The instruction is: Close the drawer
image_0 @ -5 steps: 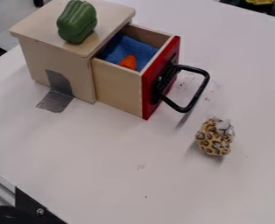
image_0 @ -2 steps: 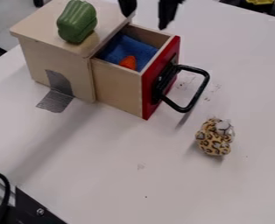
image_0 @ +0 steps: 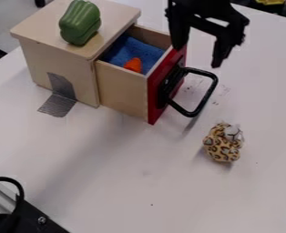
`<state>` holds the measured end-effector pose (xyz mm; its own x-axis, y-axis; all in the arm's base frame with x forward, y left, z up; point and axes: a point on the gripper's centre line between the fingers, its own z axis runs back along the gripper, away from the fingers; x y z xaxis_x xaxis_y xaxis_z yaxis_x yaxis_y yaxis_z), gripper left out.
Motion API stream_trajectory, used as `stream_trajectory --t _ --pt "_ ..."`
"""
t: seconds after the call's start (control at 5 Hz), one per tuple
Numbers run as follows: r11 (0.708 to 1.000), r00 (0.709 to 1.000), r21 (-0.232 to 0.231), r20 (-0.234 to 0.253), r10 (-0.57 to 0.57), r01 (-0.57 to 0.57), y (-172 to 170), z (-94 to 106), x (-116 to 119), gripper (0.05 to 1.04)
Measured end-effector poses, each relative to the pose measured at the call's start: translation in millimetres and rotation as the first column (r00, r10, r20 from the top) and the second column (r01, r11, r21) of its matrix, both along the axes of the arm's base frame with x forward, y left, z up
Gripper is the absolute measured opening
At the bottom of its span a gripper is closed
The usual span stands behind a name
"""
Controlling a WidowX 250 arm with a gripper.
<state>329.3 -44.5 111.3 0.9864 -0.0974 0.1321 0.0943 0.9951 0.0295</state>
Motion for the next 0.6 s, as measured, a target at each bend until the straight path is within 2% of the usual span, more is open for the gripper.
stream_trajectory --t 0.2,0.4,0.6 --pt "1.0 1.0 0.0 -0.022 0.002 -0.002 -12.1 -20.3 3.9 0.999" --pt "1.0 0.999 -0.02 -0.048 0.006 -0.007 -20.6 -47.9 7.0 0.999" --pt "0.999 0.996 0.04 -0.087 0.015 -0.011 -25.7 -75.0 7.5 0.999"
